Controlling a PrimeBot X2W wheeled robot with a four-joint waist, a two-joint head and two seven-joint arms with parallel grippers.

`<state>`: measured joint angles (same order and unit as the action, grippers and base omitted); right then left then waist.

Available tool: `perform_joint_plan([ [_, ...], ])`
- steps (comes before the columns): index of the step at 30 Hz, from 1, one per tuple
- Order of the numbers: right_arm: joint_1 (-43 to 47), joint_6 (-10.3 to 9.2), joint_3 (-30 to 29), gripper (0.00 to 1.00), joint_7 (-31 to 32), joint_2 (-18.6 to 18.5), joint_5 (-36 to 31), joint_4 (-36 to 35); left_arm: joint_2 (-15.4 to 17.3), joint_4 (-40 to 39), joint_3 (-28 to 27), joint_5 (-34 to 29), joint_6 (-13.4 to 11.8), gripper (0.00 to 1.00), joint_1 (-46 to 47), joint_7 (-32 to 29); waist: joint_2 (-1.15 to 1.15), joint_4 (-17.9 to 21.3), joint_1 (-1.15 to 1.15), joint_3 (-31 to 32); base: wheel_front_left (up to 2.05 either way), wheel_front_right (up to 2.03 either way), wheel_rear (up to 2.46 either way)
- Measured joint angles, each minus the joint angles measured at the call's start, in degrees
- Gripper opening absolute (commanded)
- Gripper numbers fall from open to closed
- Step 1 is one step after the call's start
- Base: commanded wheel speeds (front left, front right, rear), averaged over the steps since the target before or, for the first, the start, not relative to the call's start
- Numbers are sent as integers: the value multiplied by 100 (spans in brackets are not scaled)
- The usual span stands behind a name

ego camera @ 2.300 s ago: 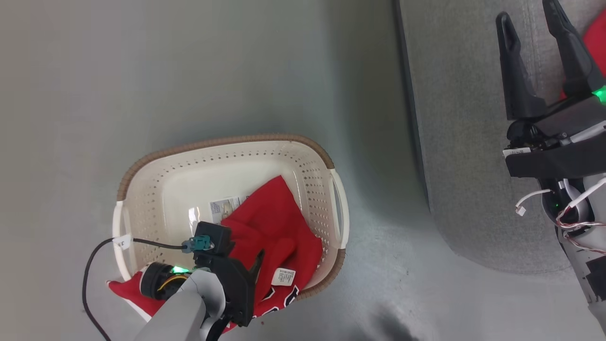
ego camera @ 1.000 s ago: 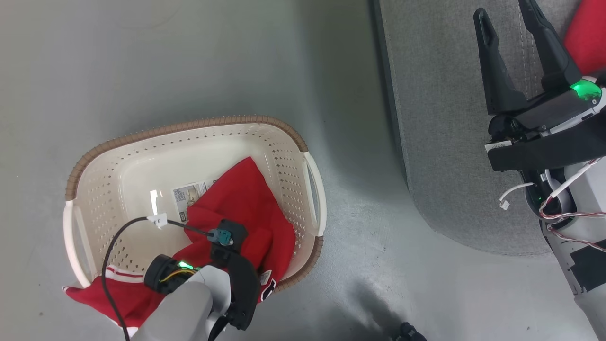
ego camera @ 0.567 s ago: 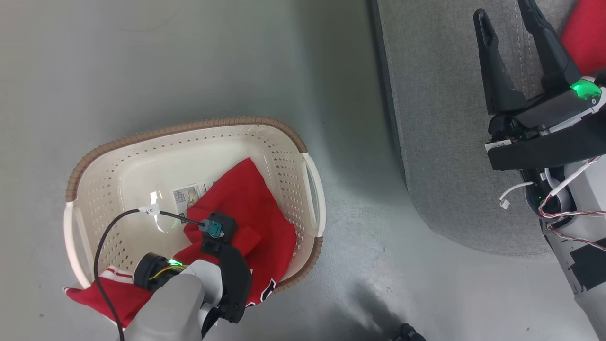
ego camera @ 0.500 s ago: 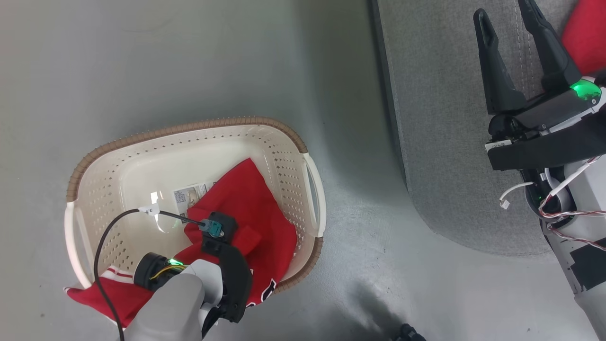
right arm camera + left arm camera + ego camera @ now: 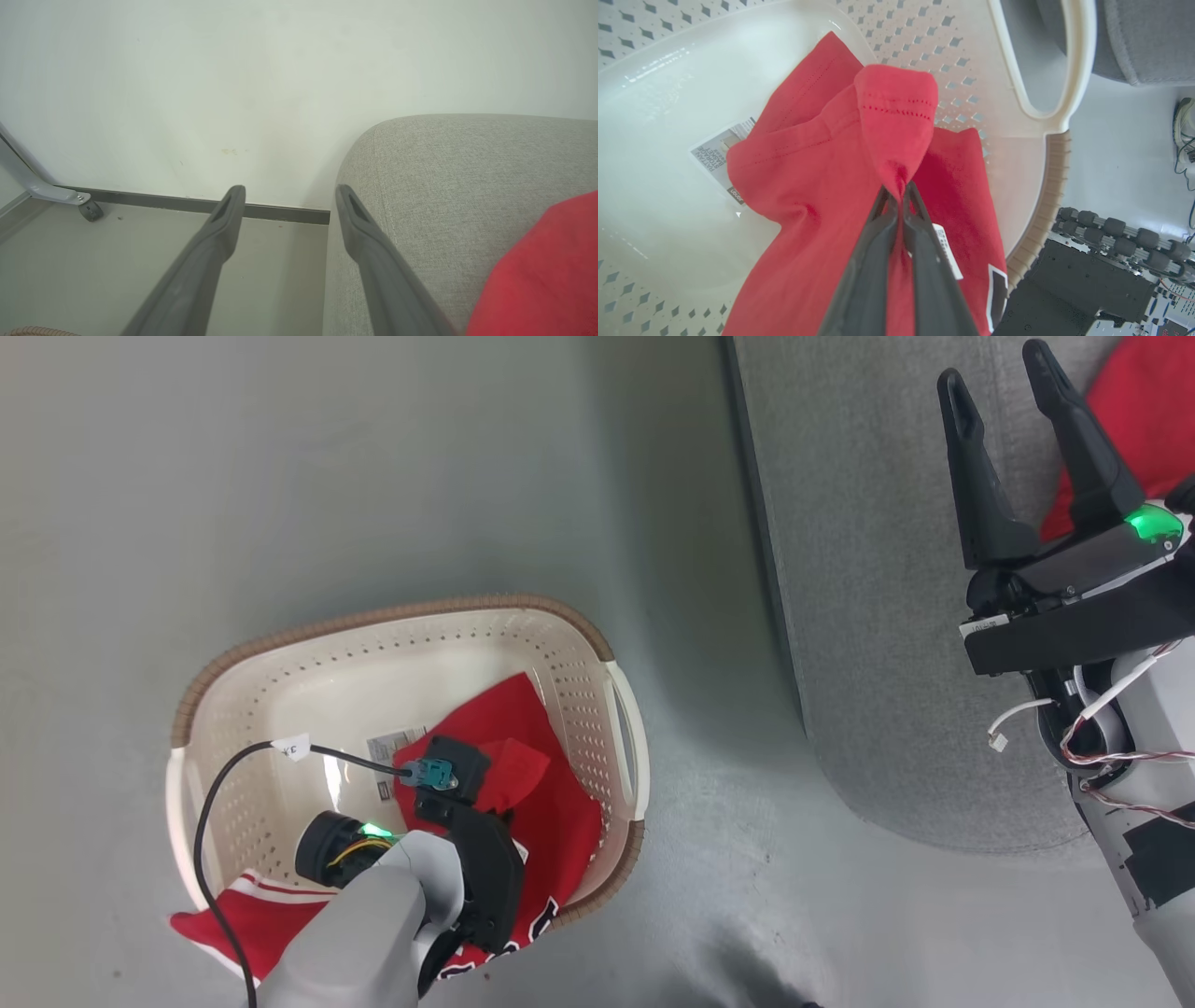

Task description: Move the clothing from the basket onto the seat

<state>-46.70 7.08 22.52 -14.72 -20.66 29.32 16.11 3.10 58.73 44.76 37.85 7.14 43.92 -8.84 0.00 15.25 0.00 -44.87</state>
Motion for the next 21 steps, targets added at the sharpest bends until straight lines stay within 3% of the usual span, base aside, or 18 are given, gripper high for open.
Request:
perform_joint_plan([
  [21,689,0,-15,100,0,-58,113,550,25,-780,259,547,0,0,-567,1411,0,-257,-1,1279,0,0,0],
])
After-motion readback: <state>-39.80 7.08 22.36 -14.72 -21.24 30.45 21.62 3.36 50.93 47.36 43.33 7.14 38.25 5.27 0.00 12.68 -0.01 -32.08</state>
